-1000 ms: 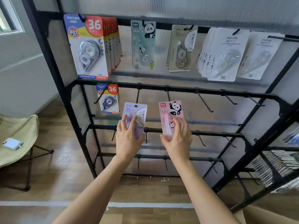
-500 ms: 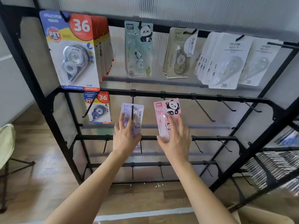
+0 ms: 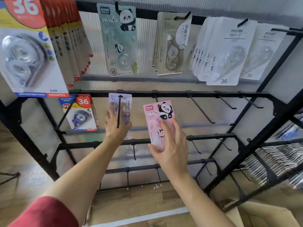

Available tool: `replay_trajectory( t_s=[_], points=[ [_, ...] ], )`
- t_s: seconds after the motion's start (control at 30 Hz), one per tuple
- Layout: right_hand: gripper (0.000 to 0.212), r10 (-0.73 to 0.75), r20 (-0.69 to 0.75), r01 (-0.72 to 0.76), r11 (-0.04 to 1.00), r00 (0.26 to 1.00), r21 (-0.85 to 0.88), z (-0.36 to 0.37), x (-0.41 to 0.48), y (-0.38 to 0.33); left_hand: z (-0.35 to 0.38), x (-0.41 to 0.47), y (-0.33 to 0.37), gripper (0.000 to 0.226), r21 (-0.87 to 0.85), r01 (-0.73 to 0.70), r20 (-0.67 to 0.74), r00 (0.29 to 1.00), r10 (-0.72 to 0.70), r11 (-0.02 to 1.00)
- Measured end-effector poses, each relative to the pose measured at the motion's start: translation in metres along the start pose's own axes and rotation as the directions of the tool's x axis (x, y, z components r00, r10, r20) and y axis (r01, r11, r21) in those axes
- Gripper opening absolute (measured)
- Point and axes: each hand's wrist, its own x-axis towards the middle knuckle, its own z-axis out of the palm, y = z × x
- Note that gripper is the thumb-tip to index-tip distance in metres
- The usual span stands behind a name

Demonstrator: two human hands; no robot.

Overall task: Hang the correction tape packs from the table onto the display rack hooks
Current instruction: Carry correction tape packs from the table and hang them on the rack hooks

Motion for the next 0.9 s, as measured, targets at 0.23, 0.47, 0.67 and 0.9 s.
replay_trajectory(
  t_s=[0.23, 0.47, 0.67, 0.9],
  points=[
    [0.081, -0.008, 0.005, 0.008, 1.0, 1.0, -0.013, 0.0, -0.001, 0.0, -0.003, -0.002, -0.002, 0.089, 0.059, -0.015, 0.068, 0.998, 0.011, 0.998],
    [0.086, -0.004, 0.007, 0.004, 0.996, 1.0, 0.087, -0.004, -0.002, -0.003, -0.029, -0.038, -0.017, 0.086, -0.012, -0.059, -0.008, 0.998, 0.058, 0.998],
    [0.075, 0.09, -0.003, -0.089, 0.993, 0.996, 0.08, -0.012, -0.03, 0.001, -0.05, -0.082, -0.021, 0.089, -0.115, -0.214, -0.098, 0.974, 0.203, 0.97],
    [0.082, 0.107, 0.01, -0.107, 0.994, 0.994, 0.036, -0.02, -0.061, 0.006, -0.066, -0.104, -0.002, 0.084, -0.076, -0.394, -0.148, 0.913, 0.38, 0.916]
  ],
)
